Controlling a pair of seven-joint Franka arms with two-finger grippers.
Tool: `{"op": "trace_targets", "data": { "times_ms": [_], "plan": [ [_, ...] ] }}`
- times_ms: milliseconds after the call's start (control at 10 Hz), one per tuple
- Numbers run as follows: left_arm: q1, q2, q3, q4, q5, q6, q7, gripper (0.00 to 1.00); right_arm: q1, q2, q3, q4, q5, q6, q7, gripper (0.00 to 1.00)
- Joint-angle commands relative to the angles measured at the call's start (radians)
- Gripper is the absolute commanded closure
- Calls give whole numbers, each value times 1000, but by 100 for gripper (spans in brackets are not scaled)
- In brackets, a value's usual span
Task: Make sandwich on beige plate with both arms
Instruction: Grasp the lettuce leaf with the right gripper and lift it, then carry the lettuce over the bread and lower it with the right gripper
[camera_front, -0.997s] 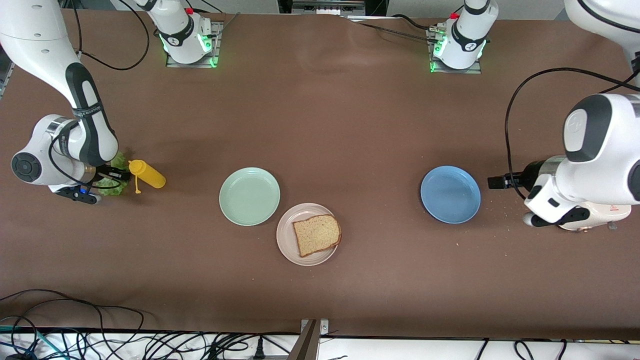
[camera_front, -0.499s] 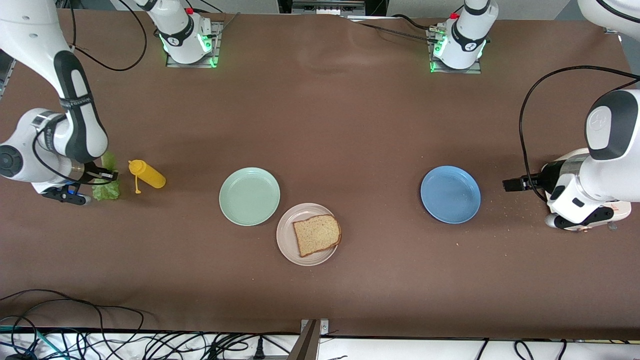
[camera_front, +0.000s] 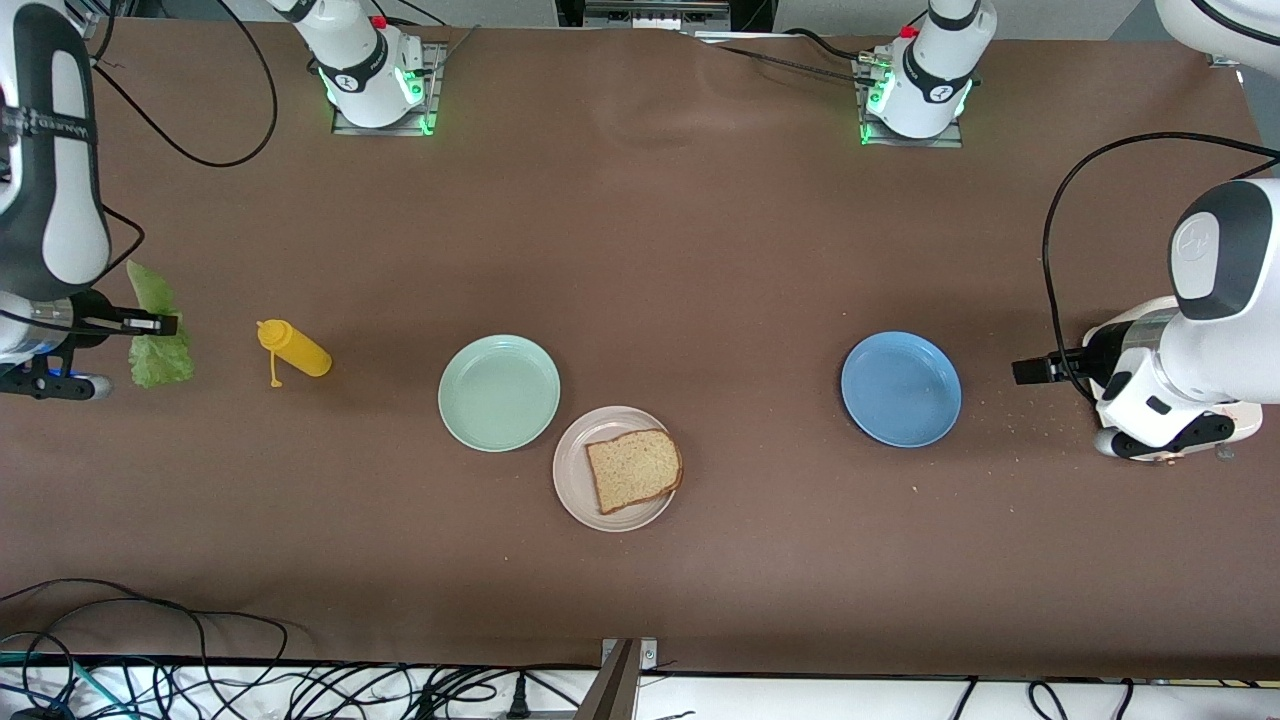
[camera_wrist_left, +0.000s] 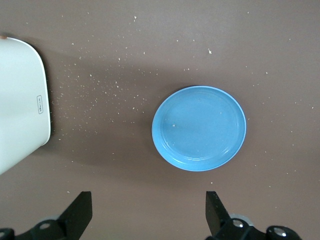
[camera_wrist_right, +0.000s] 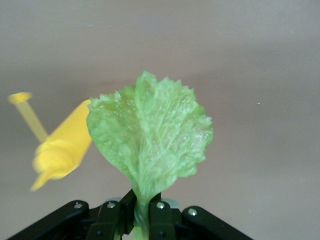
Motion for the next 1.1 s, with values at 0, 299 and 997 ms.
{"op": "trace_targets", "data": {
  "times_ms": [0,299,997],
  "plan": [
    [2,-19,-6,-11,39,6,16,0,144,18,-2,151,5,-122,-7,100],
    [5,-19,-6,-11,41,6,15,0,370,26,19,190,48,-72,7,100],
    [86,-34,2,-11,192,-1,65,0,726,215,45,190,-1,363,-21,100]
  ]
}}
